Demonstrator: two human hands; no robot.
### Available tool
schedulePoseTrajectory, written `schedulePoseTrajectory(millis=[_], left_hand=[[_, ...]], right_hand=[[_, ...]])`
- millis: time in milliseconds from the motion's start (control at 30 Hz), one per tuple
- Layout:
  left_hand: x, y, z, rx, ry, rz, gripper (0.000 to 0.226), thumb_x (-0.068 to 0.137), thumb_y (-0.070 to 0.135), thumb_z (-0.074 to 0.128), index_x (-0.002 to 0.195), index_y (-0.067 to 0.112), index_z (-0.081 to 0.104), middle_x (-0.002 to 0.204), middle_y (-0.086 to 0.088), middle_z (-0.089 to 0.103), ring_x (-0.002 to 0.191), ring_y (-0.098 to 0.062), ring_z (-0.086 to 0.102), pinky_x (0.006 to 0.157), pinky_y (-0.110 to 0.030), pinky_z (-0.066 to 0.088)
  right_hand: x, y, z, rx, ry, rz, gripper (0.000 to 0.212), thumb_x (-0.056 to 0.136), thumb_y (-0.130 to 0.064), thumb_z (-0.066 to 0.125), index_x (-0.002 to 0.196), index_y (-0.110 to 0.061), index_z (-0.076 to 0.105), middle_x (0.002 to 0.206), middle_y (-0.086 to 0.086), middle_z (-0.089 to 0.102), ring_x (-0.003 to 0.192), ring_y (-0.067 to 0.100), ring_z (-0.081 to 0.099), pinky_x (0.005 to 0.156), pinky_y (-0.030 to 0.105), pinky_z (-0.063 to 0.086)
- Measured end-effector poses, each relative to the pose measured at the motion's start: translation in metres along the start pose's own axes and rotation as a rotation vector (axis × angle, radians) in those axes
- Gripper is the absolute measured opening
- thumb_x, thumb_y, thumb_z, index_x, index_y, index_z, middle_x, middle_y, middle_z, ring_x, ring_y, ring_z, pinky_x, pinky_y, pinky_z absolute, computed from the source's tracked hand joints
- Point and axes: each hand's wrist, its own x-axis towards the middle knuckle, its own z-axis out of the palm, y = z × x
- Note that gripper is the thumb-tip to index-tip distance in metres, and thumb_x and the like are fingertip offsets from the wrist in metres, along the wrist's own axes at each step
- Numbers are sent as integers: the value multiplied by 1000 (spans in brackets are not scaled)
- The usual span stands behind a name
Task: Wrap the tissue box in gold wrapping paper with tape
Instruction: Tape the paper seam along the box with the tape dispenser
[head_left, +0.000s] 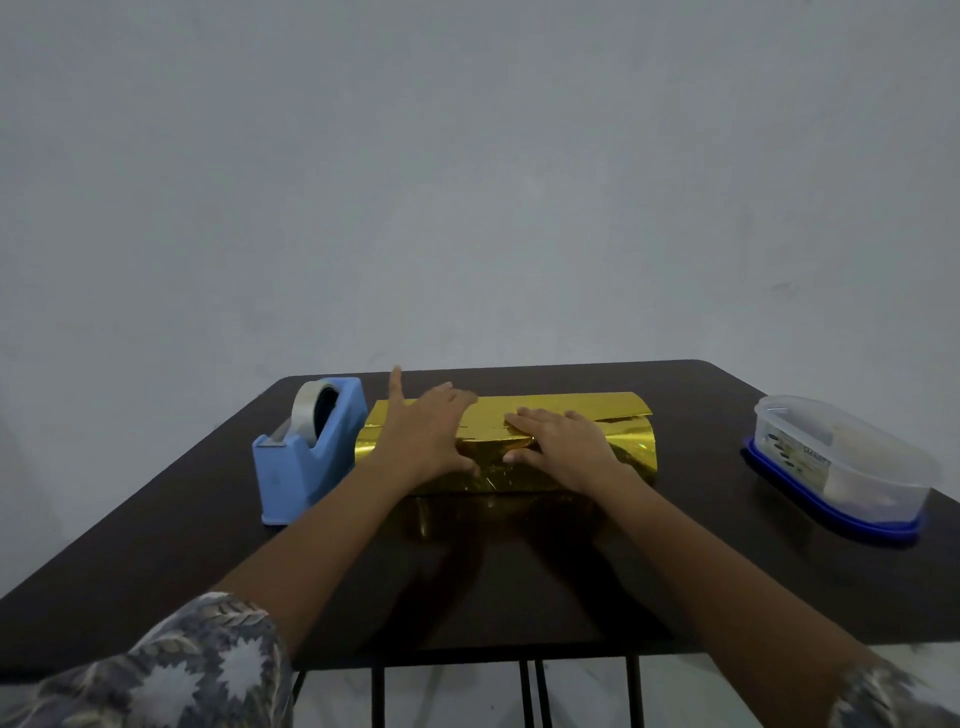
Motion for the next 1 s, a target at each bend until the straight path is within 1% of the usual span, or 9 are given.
schedulePoseTrajectory(millis=[67, 200, 300, 400, 467, 700, 800, 867, 1000], left_hand=[[4, 13, -3, -19, -8, 58, 87, 78, 61, 60, 148, 27, 20, 154, 1, 30, 143, -14, 22, 111, -57, -13], [7, 19, 3, -40, -8, 125, 53, 88, 49, 55, 136, 27, 45, 123, 2, 64, 123, -16, 52, 114, -48, -11], [5, 19, 7, -99, 20, 103, 44, 90, 44, 54, 131, 28, 49, 112, 4, 68, 118, -16, 56, 115, -47, -10], [6, 18, 7, -101, 31, 85, 44, 89, 45, 55, 130, 29, 51, 113, 4, 68, 117, -17, 56, 114, -49, -10], [7, 18, 7, -94, 30, 81, 45, 89, 46, 56, 131, 30, 51, 113, 4, 68, 117, -17, 56, 114, -49, -10], [1, 20, 13, -225, 13, 17, 57, 87, 45, 59, 139, 31, 41, 127, 5, 61, 124, -16, 50, 115, -49, -8], [-8, 12, 5, -407, -7, -16, 65, 84, 49, 61, 142, 30, 38, 141, 4, 49, 132, -17, 41, 117, -47, 1], [-21, -4, -8, -533, 105, -78, 62, 82, 51, 62, 138, 29, 45, 141, 5, 49, 132, -17, 41, 117, -43, 15], [-58, -64, -32, -555, 359, -442, 43, 88, 42, 61, 124, 21, 60, 125, -2, 62, 114, -25, 55, 90, -35, 40]], right_hand=[[-1, -1, 0, -9, 11, 1, 65, 93, -57, 33, 149, -27, 19, 156, -3, 22, 143, 17, 23, 115, 38, 20], [-4, -1, -1, 12, 15, -15, 67, 92, -58, 35, 149, -26, 21, 156, -3, 24, 142, 16, 25, 114, 37, 21], [-7, 3, -10, 121, -27, -11, 72, 90, -61, 38, 149, -24, 21, 155, -2, 25, 142, 18, 24, 114, 37, 19], [-6, 3, -17, 82, -3, -23, 80, 85, -69, 21, 150, -23, 15, 157, -1, 19, 146, 14, 11, 117, 39, 6], [-3, 0, -14, 63, -16, -37, 71, 92, -61, 22, 151, -22, 11, 158, -2, 14, 146, 12, 7, 117, 39, 2], [-3, -9, -3, 64, -2, -22, 56, 99, -45, 34, 149, -24, 21, 156, -4, 23, 143, 15, 22, 115, 38, 18], [-4, -10, -3, 81, 23, -16, 56, 98, -46, 35, 148, -24, 24, 155, -4, 25, 142, 15, 25, 114, 37, 20], [-4, -8, -3, 91, 36, -15, 56, 98, -46, 36, 148, -25, 25, 155, -5, 26, 141, 14, 26, 114, 36, 21], [-4, -7, -2, 111, 49, -14, 55, 97, -46, 36, 148, -26, 26, 154, -7, 27, 141, 13, 27, 114, 35, 21]])
